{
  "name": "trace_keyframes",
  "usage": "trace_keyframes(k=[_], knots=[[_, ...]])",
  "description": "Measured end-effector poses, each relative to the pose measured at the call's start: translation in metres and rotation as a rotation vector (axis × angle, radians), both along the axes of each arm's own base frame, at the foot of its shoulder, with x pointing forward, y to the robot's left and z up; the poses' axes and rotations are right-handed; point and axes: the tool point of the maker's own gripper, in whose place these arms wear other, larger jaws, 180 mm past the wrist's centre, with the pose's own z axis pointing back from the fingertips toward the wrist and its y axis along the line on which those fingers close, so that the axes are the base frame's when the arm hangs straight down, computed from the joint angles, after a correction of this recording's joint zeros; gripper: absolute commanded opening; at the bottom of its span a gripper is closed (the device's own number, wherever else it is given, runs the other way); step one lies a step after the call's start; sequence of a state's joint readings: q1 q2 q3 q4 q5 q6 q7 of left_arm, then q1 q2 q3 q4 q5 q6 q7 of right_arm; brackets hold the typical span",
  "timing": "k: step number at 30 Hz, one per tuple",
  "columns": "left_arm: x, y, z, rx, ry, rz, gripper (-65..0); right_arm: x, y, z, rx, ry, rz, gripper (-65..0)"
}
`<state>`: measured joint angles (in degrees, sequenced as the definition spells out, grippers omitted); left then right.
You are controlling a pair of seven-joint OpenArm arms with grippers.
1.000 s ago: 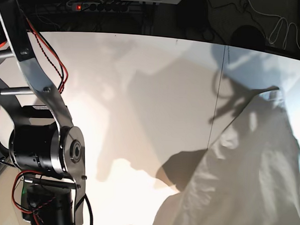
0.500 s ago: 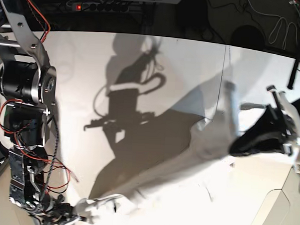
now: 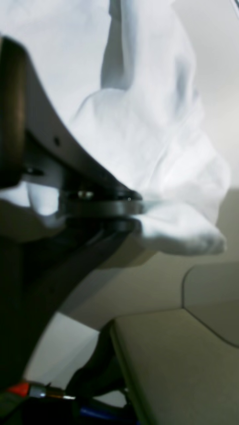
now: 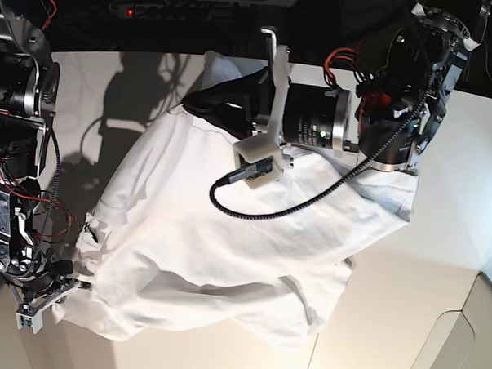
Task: Layout the t-shirt on the table in an organized manner, then fold the t-shirt properly
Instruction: 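Grasp a shirt edge with the left gripper and pull it outward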
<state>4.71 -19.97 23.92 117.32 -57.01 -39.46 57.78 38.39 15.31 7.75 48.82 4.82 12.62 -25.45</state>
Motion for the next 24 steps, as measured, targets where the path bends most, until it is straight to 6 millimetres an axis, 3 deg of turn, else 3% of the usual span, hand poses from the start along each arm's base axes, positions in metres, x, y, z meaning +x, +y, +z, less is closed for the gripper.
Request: trace_keyframes(k=[3, 4, 6, 7, 9, 10, 11, 15, 19, 21, 24], knots=[[-0.003, -0.011, -0.008, 0.038, -0.036, -0.011, -65.0, -0.001, -0.001, -0.001, -0.004, -0.009, -0.001, -65.0], [-0.004, -0.015, -0.005, 0.023, -0.037, -0.012, -60.2, -0.001, -0.002, -0.001, -0.006, -0.009, -0.002, -65.0], [-0.004, -0.018, -0.002, 0.008, -0.040, -0.011, -41.8, 0.001, -0.003, 0.002, -0.008, -0.032, -0.005, -65.0], [-0.003, -0.017, -0.002, 0.008, -0.044, -0.007, -35.8, 0.002, -0.003, 0.004, -0.008, -0.039, -0.005, -55.6], [-0.001, -0.016, -0.004, 0.018, -0.053, -0.001, -33.3, 0.004, -0.002, 0.006, -0.010, -0.044, -0.003, -32.2], [0.001, -0.015, -0.003, 0.016, -0.054, 0.006, -33.3, 0.005, -0.003, 0.009, -0.013, -0.055, -0.004, -25.7], [0.003, -0.013, -0.002, 0.013, -0.055, 0.015, -33.3, 0.008, -0.003, 0.013, -0.014, -0.085, -0.004, -24.0], [0.023, 0.002, 0.009, -0.024, -0.057, 0.090, -33.4, 0.014, -0.005, 0.024, -0.017, -0.135, -0.005, -24.1], [0.061, 0.041, 0.020, -0.025, -0.101, 0.252, -33.4, 0.018, -0.006, 0.031, -0.006, -0.148, -0.009, -24.8], [0.081, 0.068, 0.025, -0.011, -0.130, 0.350, -33.4, 0.020, 0.003, 0.034, 0.076, -0.148, -0.005, -31.6], [0.106, 0.117, 0.028, 0.057, -0.180, 0.509, -33.4, 0.012, 0.043, 0.033, 0.251, -0.064, 0.129, -48.7]])
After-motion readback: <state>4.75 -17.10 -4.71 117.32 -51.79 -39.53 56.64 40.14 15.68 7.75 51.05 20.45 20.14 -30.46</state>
